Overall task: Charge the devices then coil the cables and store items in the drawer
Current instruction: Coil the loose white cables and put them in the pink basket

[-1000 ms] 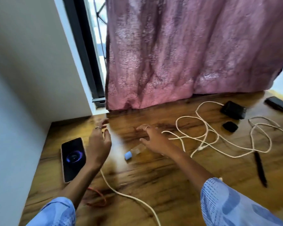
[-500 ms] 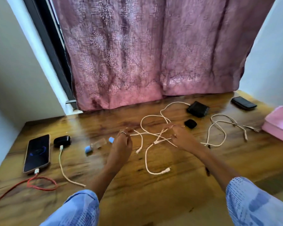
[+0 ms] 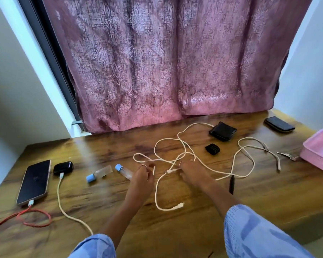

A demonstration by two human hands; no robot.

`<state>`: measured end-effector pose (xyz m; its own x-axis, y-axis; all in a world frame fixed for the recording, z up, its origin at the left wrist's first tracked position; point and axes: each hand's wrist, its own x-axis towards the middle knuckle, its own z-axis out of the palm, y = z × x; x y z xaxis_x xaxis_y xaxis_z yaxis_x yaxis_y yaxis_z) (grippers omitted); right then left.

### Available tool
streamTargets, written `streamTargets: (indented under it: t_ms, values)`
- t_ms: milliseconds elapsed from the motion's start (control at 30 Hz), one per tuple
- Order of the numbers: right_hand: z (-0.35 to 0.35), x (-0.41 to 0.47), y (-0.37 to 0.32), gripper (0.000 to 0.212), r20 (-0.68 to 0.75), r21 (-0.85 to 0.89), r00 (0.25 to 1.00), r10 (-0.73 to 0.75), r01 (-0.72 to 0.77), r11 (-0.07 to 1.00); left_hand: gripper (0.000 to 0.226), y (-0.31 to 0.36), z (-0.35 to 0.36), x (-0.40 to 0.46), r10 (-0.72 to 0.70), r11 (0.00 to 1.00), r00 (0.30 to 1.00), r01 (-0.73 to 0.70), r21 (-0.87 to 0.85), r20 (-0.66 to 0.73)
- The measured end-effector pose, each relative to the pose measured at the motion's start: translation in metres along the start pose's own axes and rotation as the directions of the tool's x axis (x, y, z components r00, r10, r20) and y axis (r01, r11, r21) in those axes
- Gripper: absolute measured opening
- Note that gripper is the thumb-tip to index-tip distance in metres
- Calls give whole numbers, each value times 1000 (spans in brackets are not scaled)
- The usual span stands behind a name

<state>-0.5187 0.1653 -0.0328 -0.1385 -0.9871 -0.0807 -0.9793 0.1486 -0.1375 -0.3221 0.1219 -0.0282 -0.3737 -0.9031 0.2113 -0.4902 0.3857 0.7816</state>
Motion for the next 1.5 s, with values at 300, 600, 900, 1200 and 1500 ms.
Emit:
streamTargets:
  t_ms: [300, 600, 900, 1200, 1500]
  values:
    - [-2, 12, 9, 25, -157, -86, 977, -145, 132, 987, 19, 6, 17, 46, 28, 1000, 995, -28, -7, 100]
    - [-117, 22, 29, 46, -483, -203, 815, -319, 250, 947, 45, 105, 2, 124, 216, 976, 943, -199, -93, 252]
    - [-191, 35, 45, 36, -528, -460, 653, -543, 318, 829, 24, 162, -37, 162, 178, 968, 752, -18, -251, 635]
    - [-237, 63, 79, 34, -680, -386, 458, -573, 441, 810, 31, 218, -30, 179, 233, 808, 652, 283, -517, 722]
    - [-245, 86, 109, 39, -733, -240, 409, -544, 592, 769, 42, 255, -28, 198, 180, 838, 747, 224, -497, 640]
